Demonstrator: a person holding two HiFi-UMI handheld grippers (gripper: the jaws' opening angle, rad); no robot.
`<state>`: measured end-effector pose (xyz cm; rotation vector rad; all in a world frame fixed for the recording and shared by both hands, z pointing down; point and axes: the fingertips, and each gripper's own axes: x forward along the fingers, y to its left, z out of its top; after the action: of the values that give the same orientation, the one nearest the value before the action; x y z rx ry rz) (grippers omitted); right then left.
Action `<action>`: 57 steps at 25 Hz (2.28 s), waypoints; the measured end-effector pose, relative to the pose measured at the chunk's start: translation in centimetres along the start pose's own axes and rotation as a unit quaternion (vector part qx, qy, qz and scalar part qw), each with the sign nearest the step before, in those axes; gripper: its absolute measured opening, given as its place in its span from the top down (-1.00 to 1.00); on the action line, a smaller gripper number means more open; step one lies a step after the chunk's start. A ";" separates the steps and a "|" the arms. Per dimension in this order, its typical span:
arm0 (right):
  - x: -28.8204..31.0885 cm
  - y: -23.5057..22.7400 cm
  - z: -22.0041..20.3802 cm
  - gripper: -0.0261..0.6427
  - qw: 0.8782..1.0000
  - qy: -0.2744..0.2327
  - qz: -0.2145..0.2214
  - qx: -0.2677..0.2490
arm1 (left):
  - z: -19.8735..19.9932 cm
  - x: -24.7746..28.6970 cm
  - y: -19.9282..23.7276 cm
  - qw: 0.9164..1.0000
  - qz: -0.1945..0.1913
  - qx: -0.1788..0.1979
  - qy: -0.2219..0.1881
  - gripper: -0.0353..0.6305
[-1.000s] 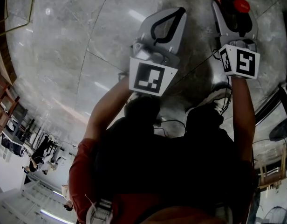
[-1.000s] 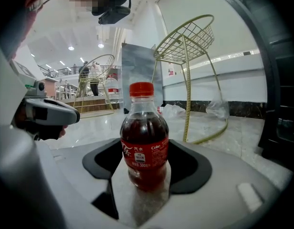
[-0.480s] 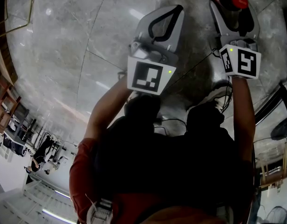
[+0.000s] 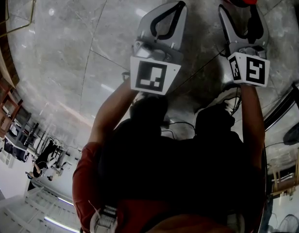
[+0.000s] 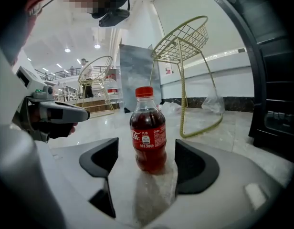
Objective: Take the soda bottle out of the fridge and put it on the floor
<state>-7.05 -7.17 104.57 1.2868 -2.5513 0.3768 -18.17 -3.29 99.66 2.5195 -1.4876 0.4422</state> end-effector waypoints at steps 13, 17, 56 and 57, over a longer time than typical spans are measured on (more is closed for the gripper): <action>-4.0 1.6 -0.7 -0.14 1.000 0.008 -0.004 -0.004 | -0.7 -1.0 -0.3 1.000 0.004 0.012 0.007 0.90; -4.2 1.8 -1.1 -0.14 1.000 0.012 -0.005 -0.003 | -1.1 -1.2 -0.5 1.000 0.003 0.009 0.011 0.90; -4.3 2.8 -1.4 0.92 0.999 0.029 0.005 -0.038 | -1.5 -1.4 -1.1 1.000 -0.005 0.018 0.012 0.90; -4.3 2.8 -1.4 0.92 0.999 0.029 0.005 -0.040 | -1.5 -1.4 -1.1 1.000 -0.005 0.018 0.012 0.90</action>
<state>-6.74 -1.90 104.09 1.2165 -2.4990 0.3051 -18.04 -1.18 100.57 2.5386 -1.4695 0.4996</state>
